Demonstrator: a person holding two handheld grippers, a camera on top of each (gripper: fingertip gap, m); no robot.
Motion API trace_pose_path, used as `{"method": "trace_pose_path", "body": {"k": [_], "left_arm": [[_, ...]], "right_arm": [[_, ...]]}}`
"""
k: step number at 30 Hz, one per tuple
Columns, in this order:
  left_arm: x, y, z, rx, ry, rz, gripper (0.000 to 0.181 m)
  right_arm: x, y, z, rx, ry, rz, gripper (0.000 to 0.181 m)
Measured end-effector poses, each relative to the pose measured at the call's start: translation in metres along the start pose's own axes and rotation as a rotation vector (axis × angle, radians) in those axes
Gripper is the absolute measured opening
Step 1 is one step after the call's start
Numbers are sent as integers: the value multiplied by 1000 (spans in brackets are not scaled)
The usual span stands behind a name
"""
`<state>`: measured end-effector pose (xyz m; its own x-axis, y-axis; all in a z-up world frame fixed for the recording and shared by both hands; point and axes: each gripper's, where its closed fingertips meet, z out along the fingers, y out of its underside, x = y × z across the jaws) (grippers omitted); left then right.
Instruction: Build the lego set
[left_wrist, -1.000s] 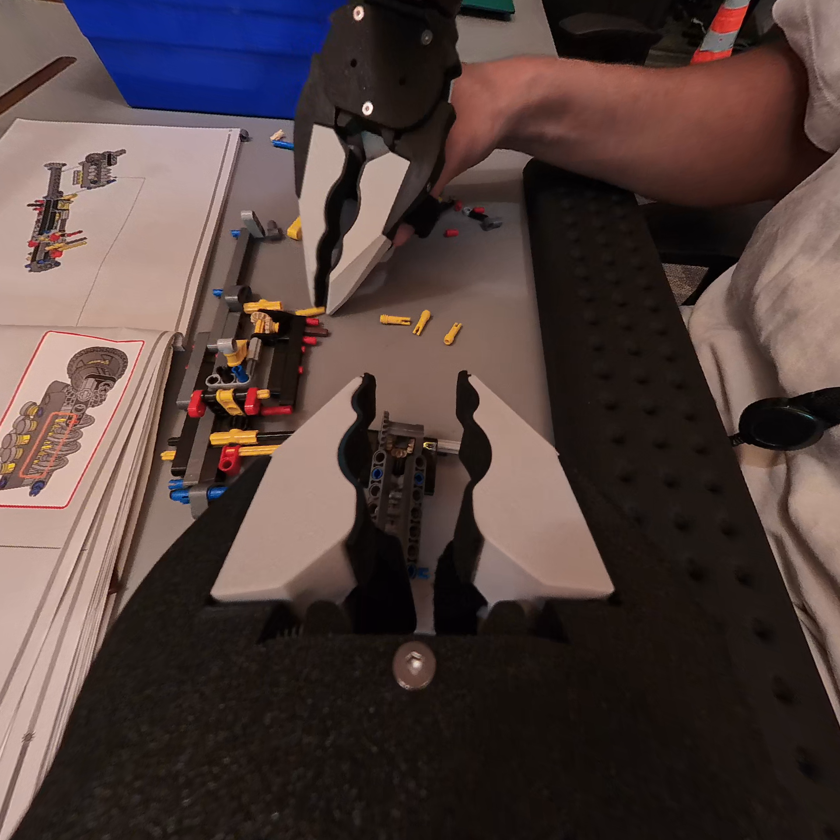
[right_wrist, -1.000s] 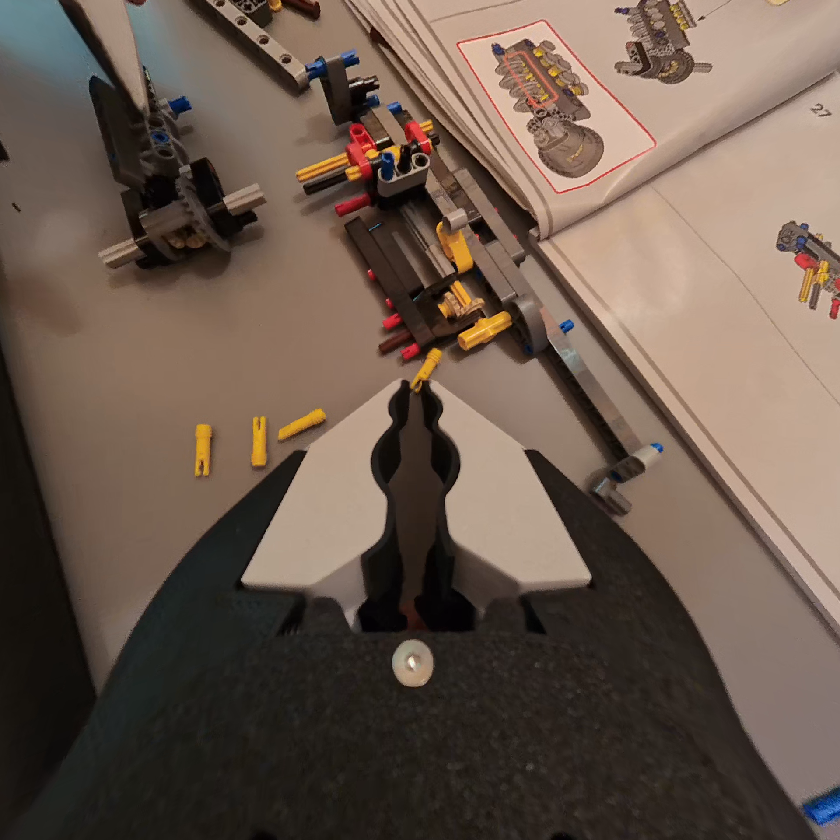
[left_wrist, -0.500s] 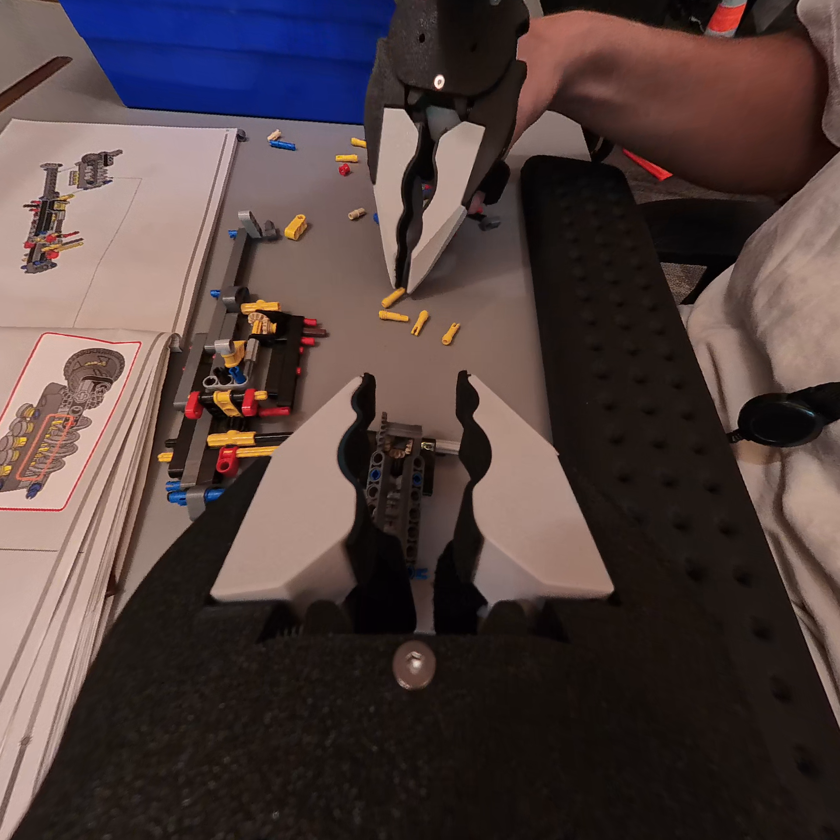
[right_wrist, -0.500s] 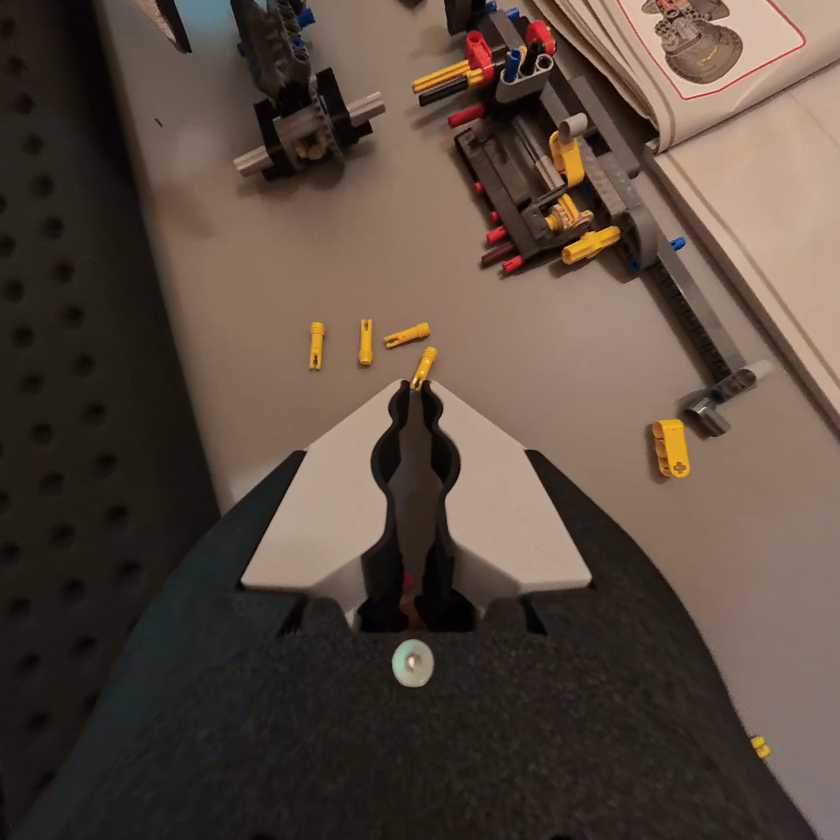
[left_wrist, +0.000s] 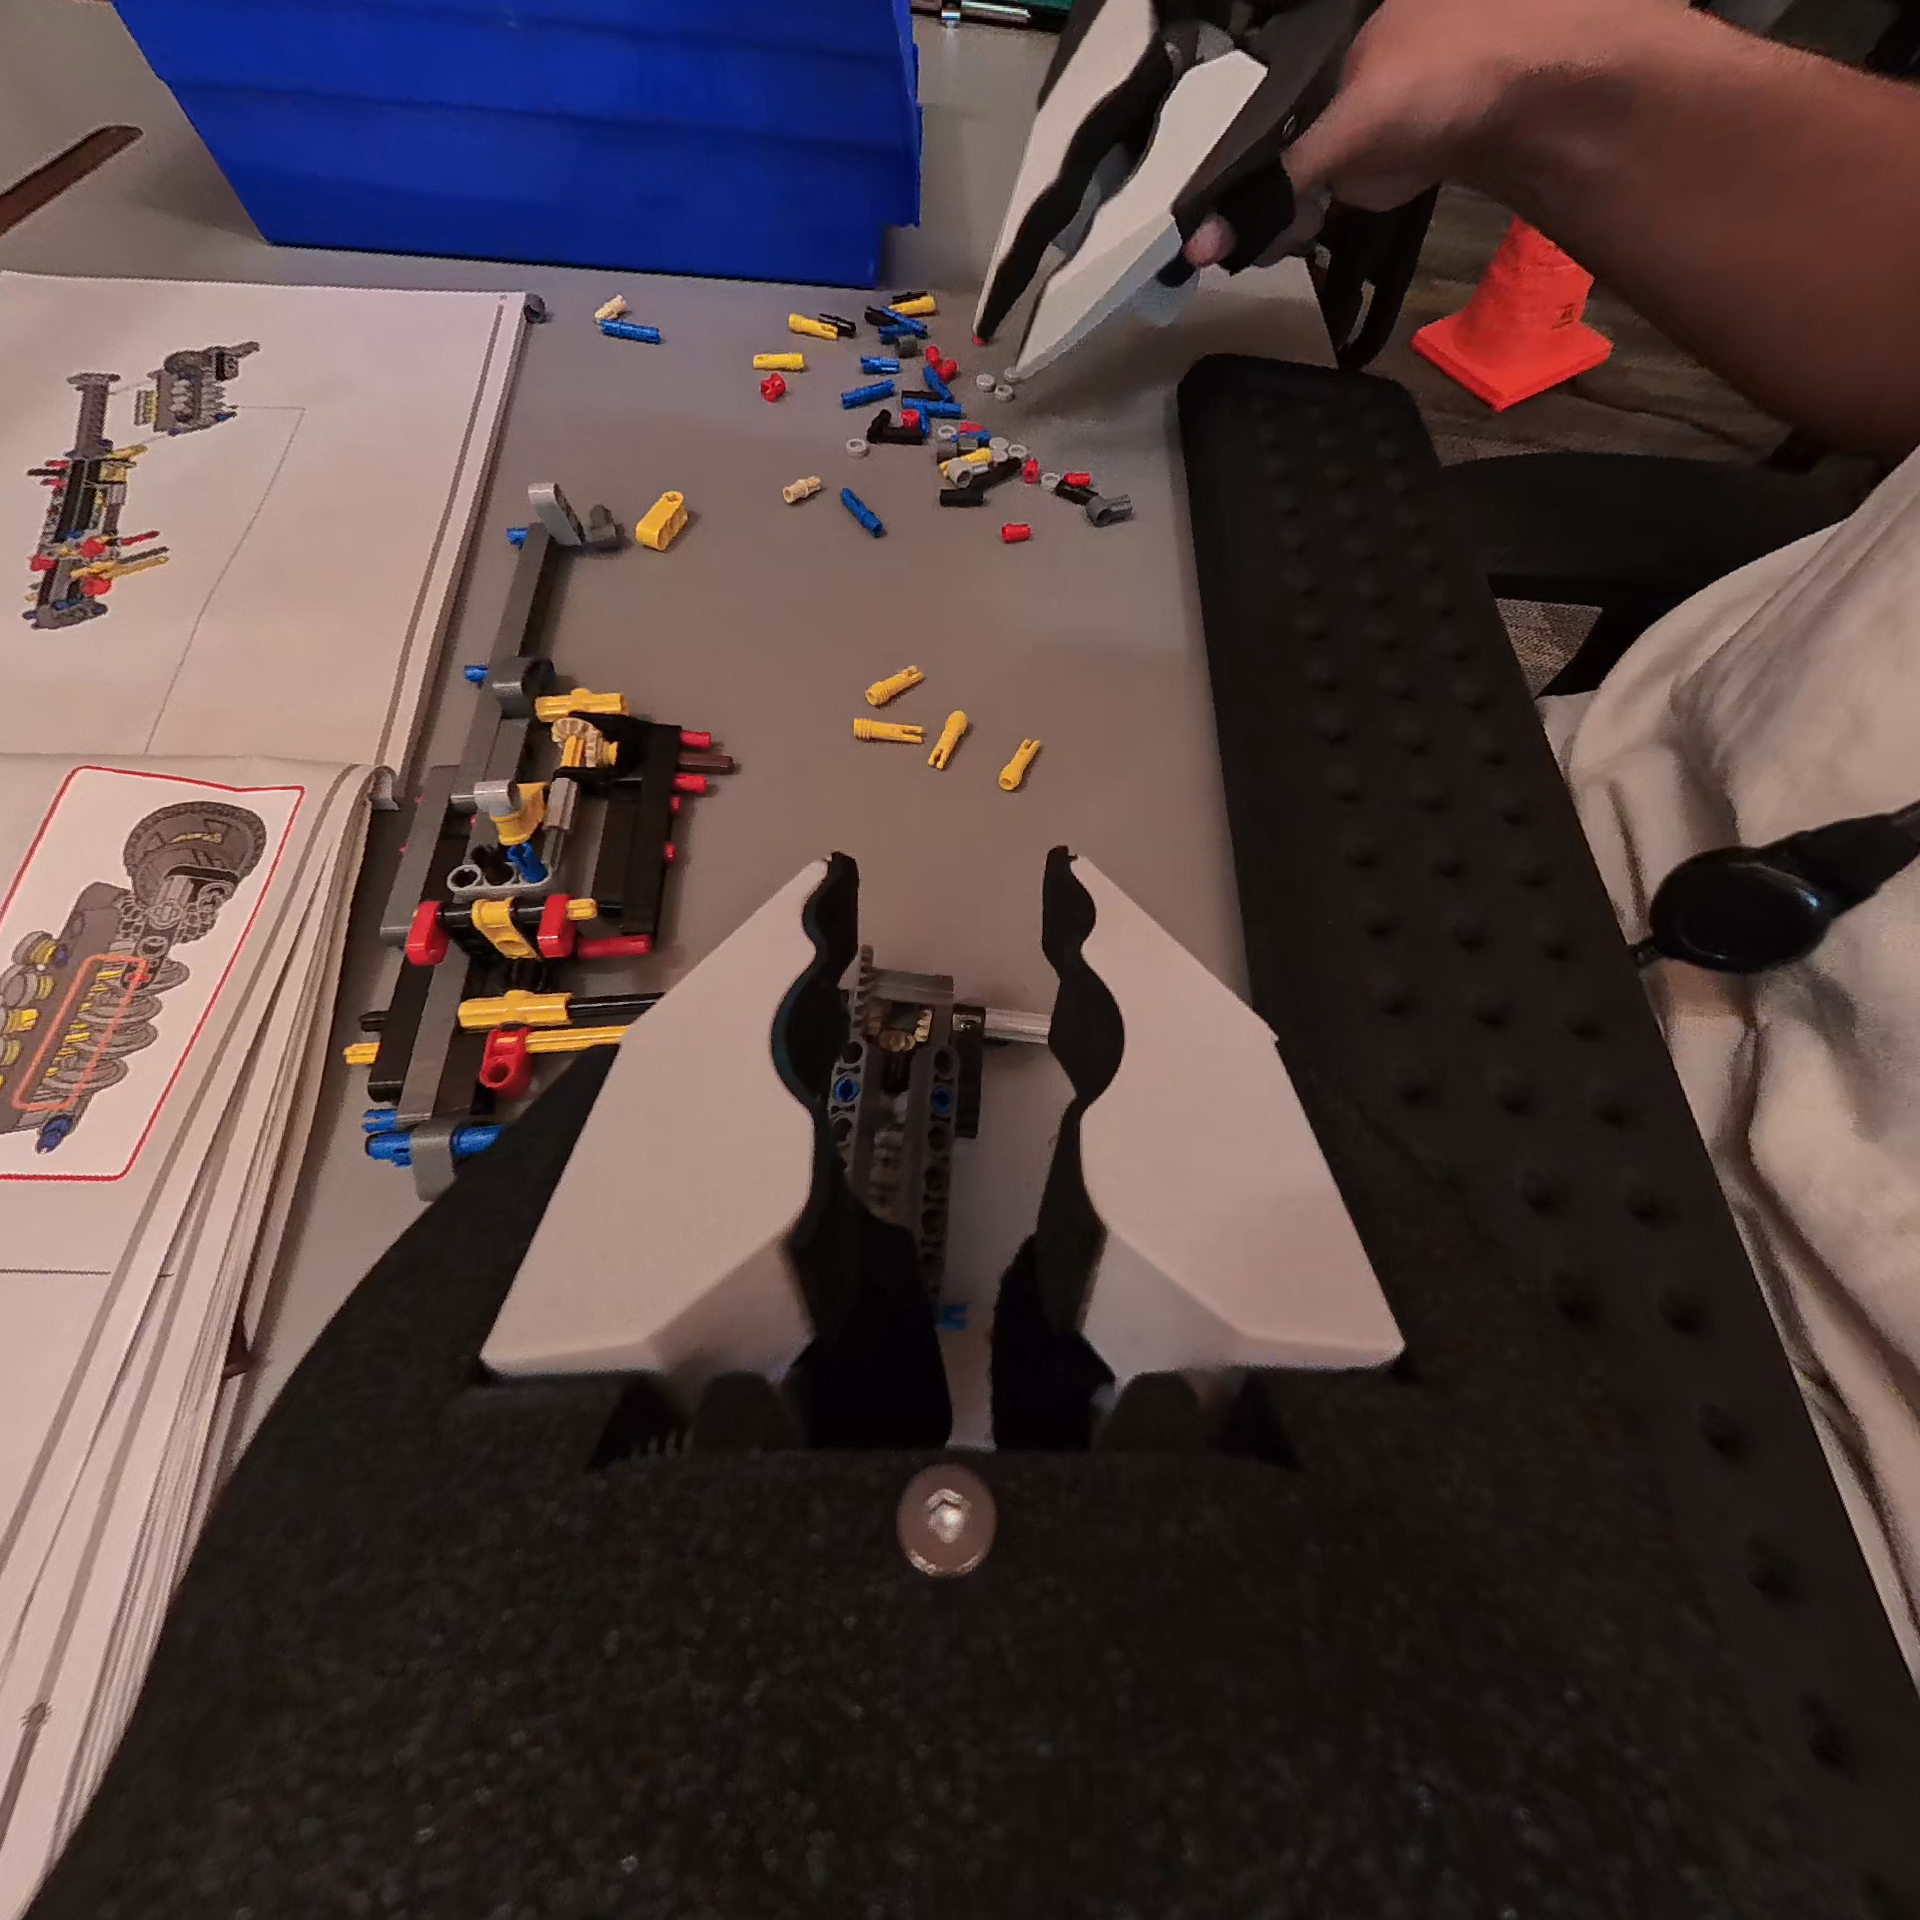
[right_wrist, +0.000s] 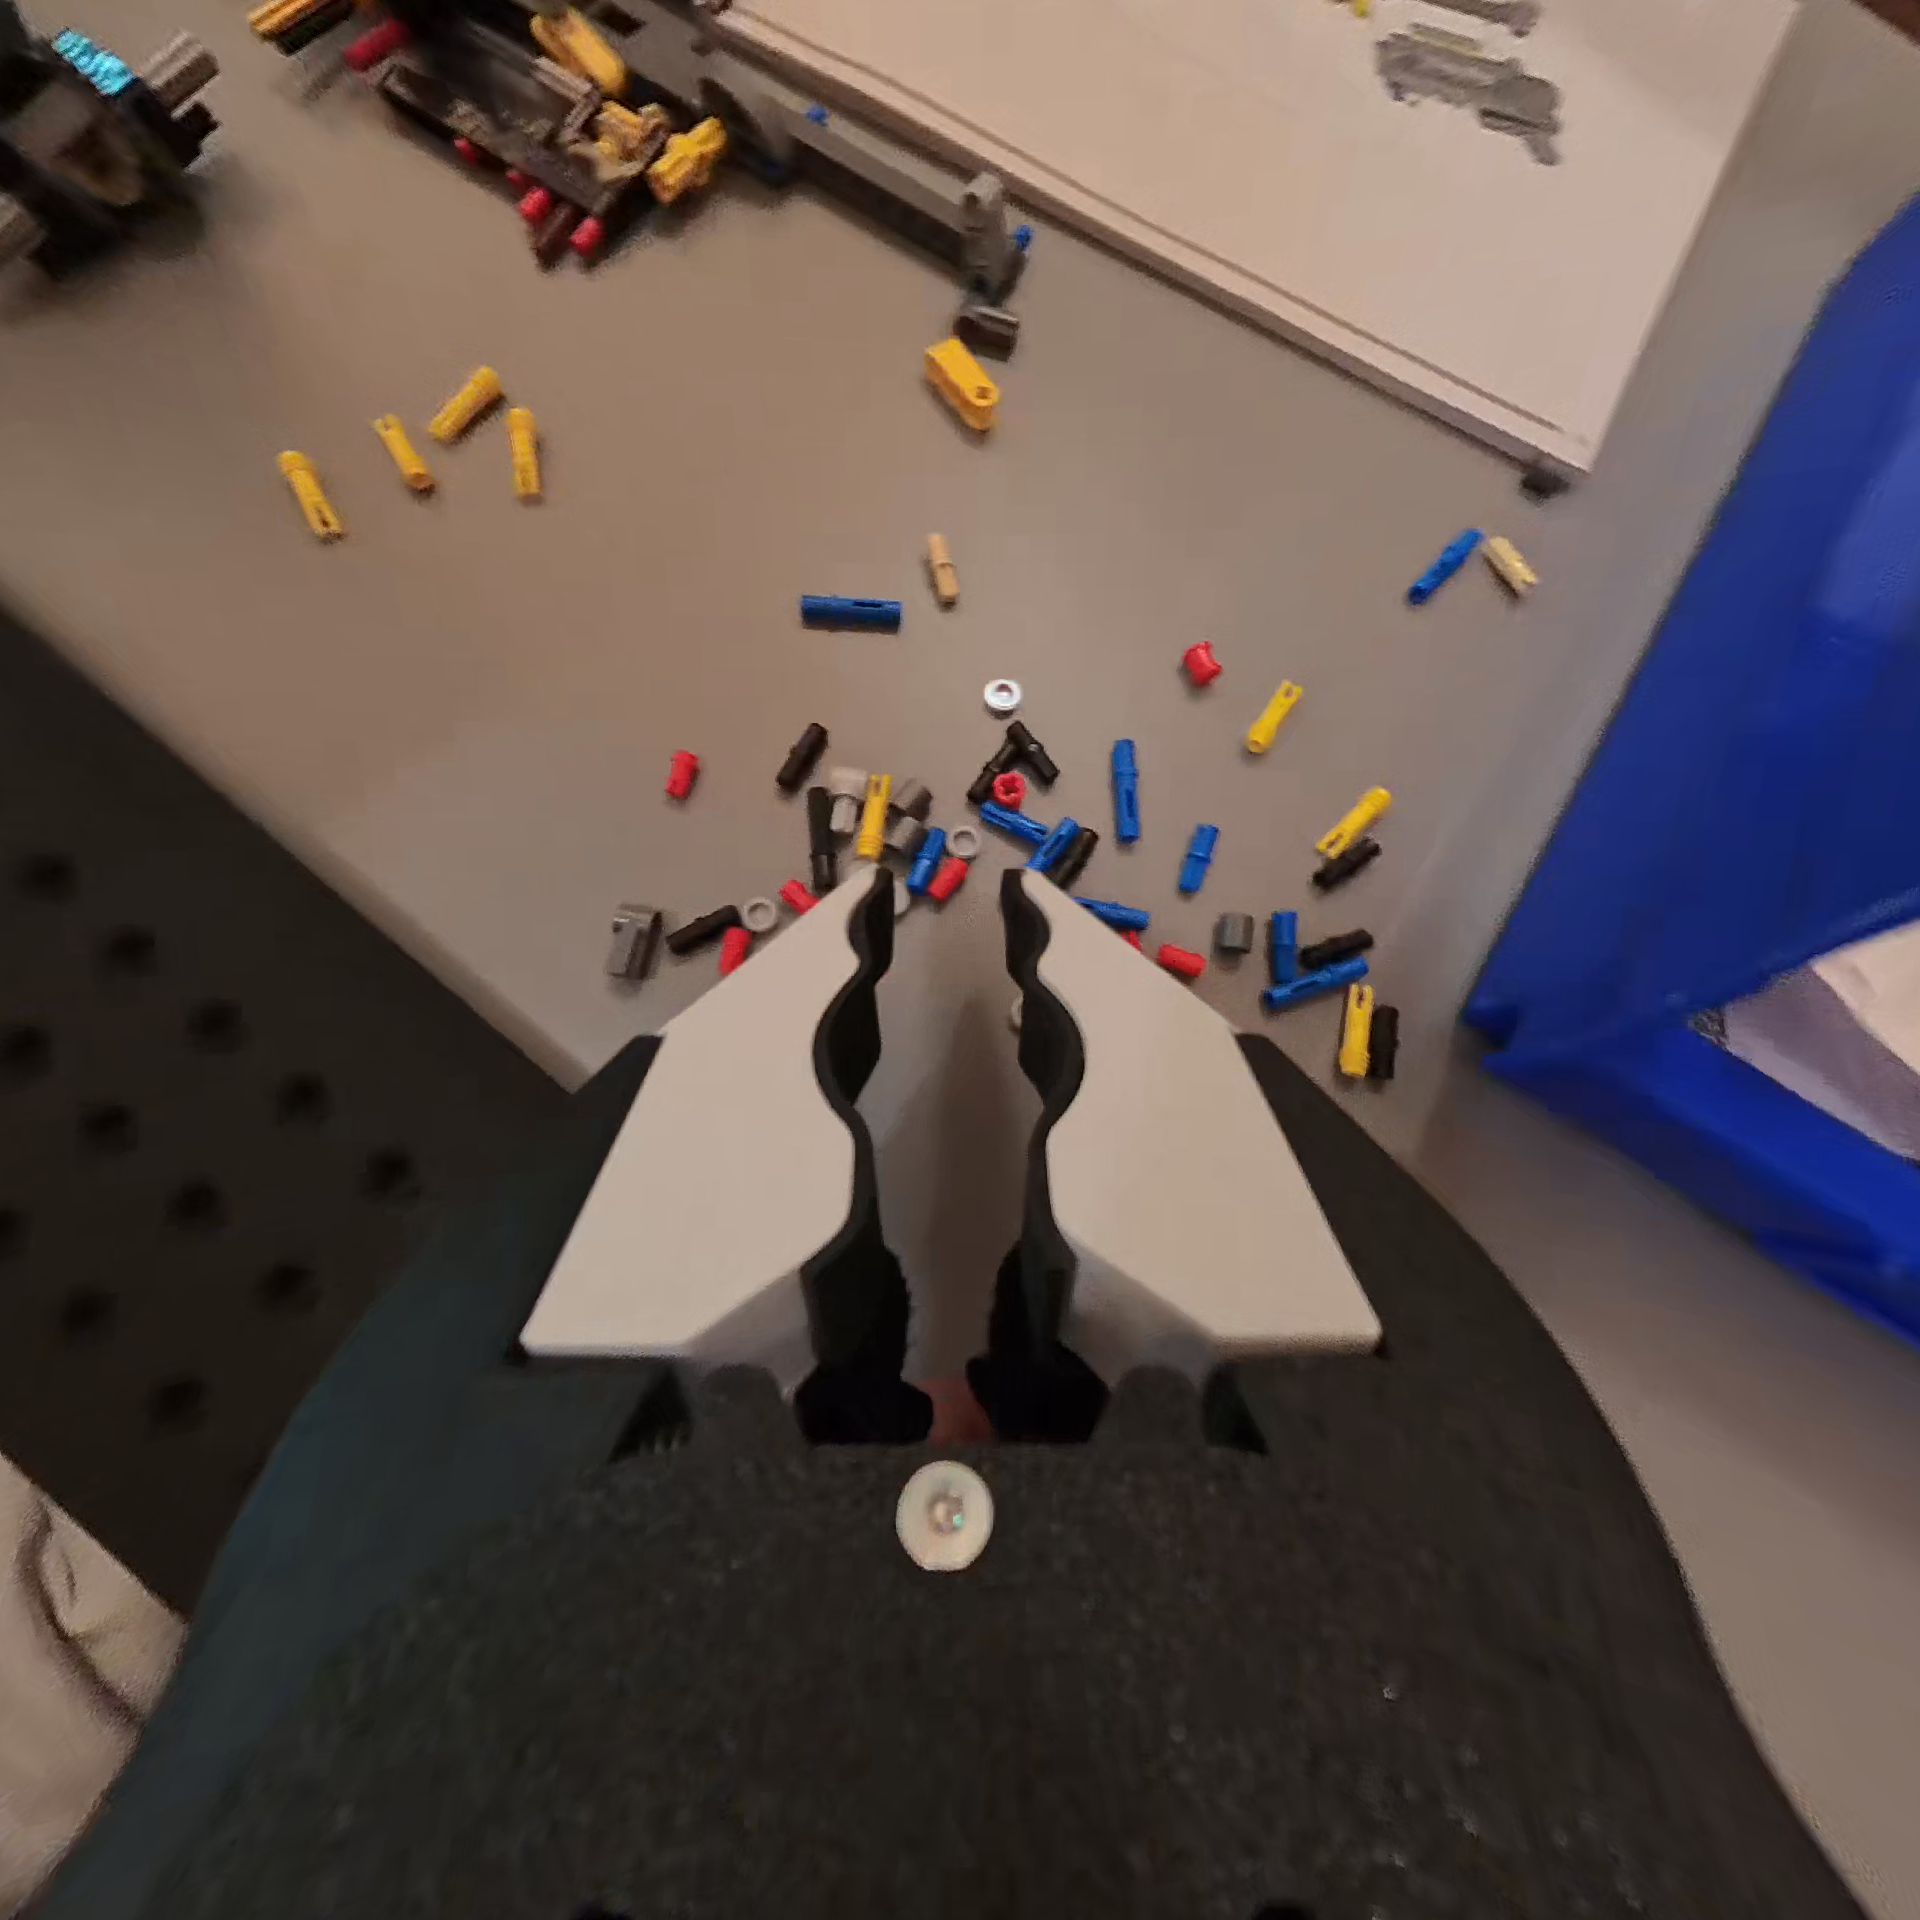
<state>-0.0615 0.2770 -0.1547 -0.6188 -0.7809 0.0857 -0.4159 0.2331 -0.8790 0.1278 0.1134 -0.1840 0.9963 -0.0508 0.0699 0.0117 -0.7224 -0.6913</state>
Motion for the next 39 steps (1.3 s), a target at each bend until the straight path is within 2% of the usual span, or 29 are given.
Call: {"method": "trace_pose_path", "body": {"k": [3,7,10,23,27,31,39], "left_arm": [[0,1,1,-4,0,-2,34],[-2,2,2,-5,-2,-12,34],[-3,2,1,-5,-5,-14,34],[-2,1,-1,0,-7,-8,34],[-2,0,-1,1,-9,-4,35],[-2,-1,-2,4,-10,-5,34],[-1,0,-1,2,-7,-2,35]], "right_arm": [[-3,-1,4,22,-37,41,18],[-18,-1,18,-7,-77,-48,13],[-28,0,27,-19,-147,-32,13],[-16,3,30,-70,-188,3,13],[-15,-2,25,-46,-242,69,12],[-7,8,29,-99,-174,42,12],[-8,7,32,-123,-110,-56,5]]}}
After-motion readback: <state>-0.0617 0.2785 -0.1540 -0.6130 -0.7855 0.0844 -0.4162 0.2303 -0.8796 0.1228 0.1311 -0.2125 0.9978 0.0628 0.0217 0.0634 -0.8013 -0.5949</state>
